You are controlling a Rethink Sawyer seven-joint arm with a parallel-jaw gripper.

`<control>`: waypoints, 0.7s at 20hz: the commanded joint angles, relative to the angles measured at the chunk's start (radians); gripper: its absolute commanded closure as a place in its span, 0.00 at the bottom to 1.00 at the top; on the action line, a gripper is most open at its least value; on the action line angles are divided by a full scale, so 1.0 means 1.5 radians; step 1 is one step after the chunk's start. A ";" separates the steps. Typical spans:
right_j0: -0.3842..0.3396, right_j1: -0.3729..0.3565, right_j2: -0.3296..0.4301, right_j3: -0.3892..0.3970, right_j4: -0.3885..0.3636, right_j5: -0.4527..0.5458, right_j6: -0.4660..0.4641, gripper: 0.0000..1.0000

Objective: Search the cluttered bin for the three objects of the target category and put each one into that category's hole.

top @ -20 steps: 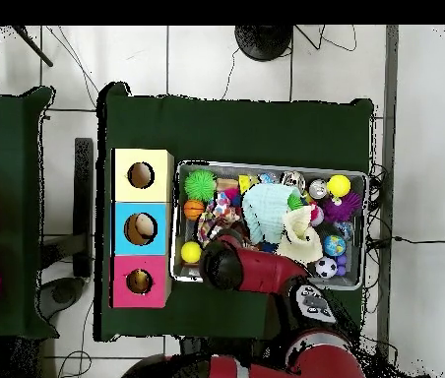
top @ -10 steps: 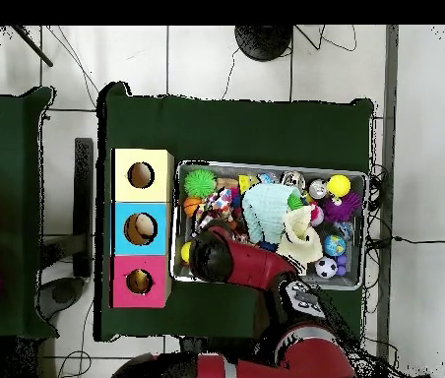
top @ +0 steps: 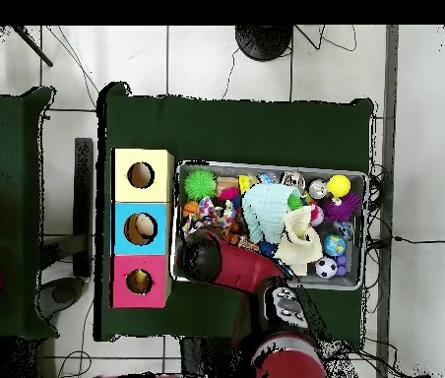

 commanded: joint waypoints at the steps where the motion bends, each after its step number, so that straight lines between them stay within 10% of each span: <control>1: 0.128 -0.080 -0.122 -0.068 -0.008 0.318 0.077 0.00; 8: 0.108 -0.151 -0.140 -0.147 -0.087 0.546 -0.015 0.00; 14: 0.082 -0.154 -0.114 -0.102 -0.151 0.397 -0.018 0.00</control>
